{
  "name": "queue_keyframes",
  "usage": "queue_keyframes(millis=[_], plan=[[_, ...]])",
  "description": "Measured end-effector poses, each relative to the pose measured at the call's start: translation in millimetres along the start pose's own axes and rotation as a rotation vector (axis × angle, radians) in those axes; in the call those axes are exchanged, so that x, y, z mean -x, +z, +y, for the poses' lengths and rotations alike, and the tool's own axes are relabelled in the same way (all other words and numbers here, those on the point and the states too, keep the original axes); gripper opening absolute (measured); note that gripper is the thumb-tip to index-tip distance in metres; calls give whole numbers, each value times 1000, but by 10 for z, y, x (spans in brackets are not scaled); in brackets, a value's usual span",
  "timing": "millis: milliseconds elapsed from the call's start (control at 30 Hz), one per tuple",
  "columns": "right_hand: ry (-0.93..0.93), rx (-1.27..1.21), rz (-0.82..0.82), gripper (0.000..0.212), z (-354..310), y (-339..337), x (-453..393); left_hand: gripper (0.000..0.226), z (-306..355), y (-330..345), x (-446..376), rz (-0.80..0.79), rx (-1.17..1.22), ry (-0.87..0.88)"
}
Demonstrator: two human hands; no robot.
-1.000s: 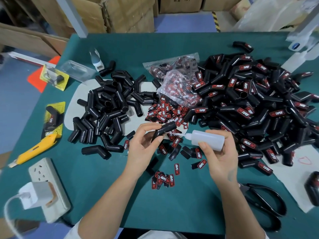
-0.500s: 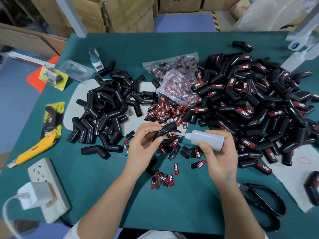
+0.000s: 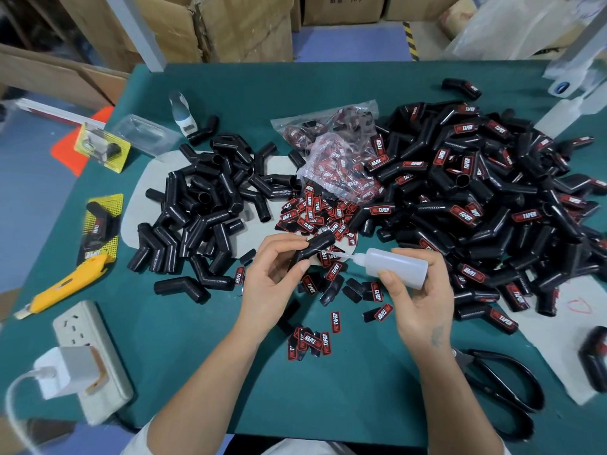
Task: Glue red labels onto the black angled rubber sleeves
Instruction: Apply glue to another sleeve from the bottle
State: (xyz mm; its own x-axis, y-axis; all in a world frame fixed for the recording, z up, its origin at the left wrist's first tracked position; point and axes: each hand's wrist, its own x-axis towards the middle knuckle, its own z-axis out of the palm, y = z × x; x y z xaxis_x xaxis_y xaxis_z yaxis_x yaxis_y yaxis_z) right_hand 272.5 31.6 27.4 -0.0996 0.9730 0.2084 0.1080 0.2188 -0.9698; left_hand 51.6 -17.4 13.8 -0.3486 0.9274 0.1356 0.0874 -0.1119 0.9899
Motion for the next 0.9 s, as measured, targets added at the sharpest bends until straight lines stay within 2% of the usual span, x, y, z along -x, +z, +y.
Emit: queue_keyframes(millis=[400, 900], plan=[[-31, 33, 2, 29, -19, 8, 8, 23, -64, 0, 1, 17, -90, 50], [-35, 57, 7, 28, -1, -6, 14, 26, -45, 11, -1, 8, -97, 31]])
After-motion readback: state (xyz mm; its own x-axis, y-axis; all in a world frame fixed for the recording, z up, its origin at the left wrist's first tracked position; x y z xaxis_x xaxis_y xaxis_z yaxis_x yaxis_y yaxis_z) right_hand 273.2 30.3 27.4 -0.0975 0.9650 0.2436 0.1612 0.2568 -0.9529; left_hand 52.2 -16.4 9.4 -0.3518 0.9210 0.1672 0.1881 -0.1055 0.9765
